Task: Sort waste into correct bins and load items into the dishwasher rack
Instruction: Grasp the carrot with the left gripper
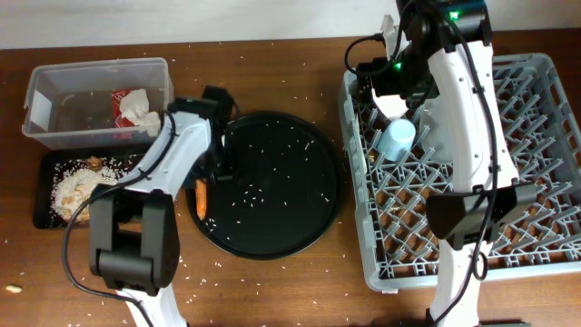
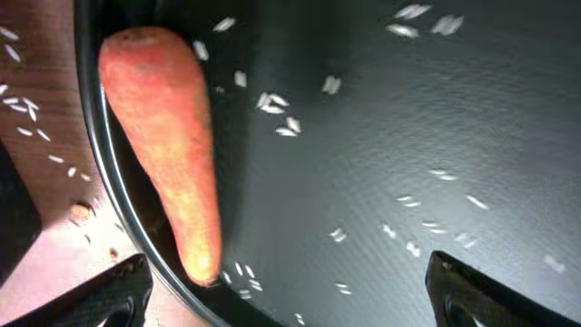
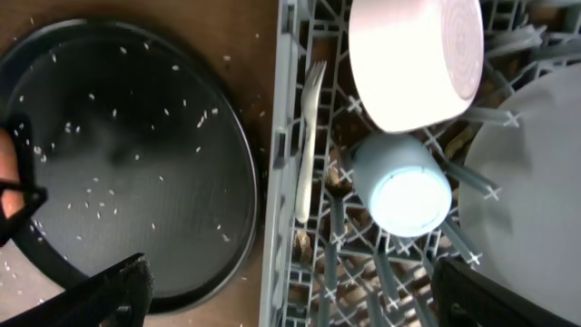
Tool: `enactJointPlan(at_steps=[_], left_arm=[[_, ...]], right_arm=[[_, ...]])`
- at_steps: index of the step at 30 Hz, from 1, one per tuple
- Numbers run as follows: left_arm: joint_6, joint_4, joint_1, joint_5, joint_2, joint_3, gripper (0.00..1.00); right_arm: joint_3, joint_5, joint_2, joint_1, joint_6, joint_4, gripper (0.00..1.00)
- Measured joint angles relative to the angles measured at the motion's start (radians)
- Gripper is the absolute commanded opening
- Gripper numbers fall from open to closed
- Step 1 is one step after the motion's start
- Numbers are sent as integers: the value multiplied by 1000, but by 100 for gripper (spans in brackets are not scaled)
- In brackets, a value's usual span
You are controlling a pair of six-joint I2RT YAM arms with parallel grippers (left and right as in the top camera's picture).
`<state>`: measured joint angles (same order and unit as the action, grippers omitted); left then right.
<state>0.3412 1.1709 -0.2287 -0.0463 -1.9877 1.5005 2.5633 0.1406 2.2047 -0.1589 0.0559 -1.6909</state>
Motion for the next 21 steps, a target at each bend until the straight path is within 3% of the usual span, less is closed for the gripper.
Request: enactJointPlan(at_steps=[7, 9, 12, 15, 18, 21], left_arm=[[53, -196, 0, -116, 0, -140, 89], [56, -266, 0, -122, 8, -186, 73], [62, -353, -5, -95, 34, -240, 20], [68, -368, -11, -82, 36, -248, 5], [68, -350, -11, -87, 37, -246, 2], [62, -207, 0, -117, 29, -202, 1]], right_arm=[[0, 0, 0, 0, 0, -1, 96], [0, 0, 0, 0, 0, -1, 96], [0, 0, 0, 0, 0, -2, 97], [0, 0, 0, 0, 0, -2, 96], [0, 0, 0, 0, 0, -2, 96], [0, 0, 0, 0, 0, -2, 96]])
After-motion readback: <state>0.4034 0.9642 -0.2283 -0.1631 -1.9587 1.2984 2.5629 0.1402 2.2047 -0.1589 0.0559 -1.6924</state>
